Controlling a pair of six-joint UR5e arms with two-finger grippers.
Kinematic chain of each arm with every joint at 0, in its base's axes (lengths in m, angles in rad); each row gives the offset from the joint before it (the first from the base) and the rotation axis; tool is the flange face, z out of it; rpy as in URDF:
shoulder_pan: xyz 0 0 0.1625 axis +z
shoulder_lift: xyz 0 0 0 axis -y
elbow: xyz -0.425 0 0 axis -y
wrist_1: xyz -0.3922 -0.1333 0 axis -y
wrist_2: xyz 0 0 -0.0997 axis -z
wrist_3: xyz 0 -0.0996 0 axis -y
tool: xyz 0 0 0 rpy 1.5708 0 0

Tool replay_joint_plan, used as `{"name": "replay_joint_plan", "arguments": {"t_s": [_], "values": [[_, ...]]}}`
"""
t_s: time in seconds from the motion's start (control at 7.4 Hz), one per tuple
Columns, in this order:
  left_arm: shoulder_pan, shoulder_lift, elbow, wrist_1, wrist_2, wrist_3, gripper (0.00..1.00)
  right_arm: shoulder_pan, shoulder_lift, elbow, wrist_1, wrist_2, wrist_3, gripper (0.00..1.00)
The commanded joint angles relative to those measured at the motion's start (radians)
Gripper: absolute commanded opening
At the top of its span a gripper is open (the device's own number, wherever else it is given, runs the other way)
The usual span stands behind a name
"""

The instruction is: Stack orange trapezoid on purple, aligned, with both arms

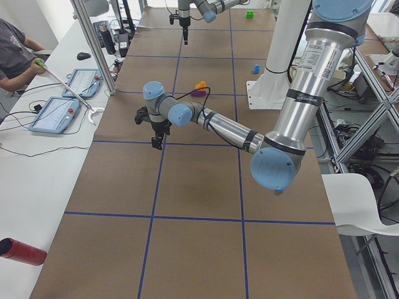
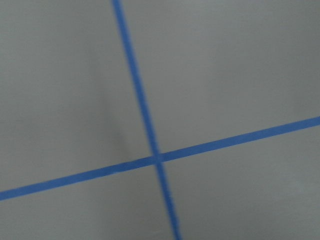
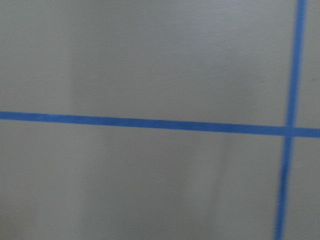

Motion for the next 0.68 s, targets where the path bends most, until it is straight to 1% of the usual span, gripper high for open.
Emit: {"name": "replay_joint_plan", "arguments": {"t_s": [0.0,0.14,0.27,0.41,0.54], "values": [[-0.192,0.095,0.063,0.008,-0.079,0.267,1.0,0.175,-0.159,-0.017,-0.002,0.015,-0.298,1.0],[-0.254,0.102,0.113,0.009,-0.084,0.383,1.0,0.225,-0.187,-0.041,-0.002,0.016,-0.365,1.0],[-0.285,0.102,0.143,0.009,-0.082,0.41,1.0,0.264,-0.198,-0.085,0.0,0.038,-0.409,1.0],[-0.291,0.103,0.169,0.009,-0.085,0.412,1.0,0.296,-0.21,-0.122,0.001,0.076,-0.451,1.0],[-0.305,0.108,0.174,0.006,-0.085,0.414,1.0,0.331,-0.213,-0.133,0.0,0.113,-0.454,1.0]]}}
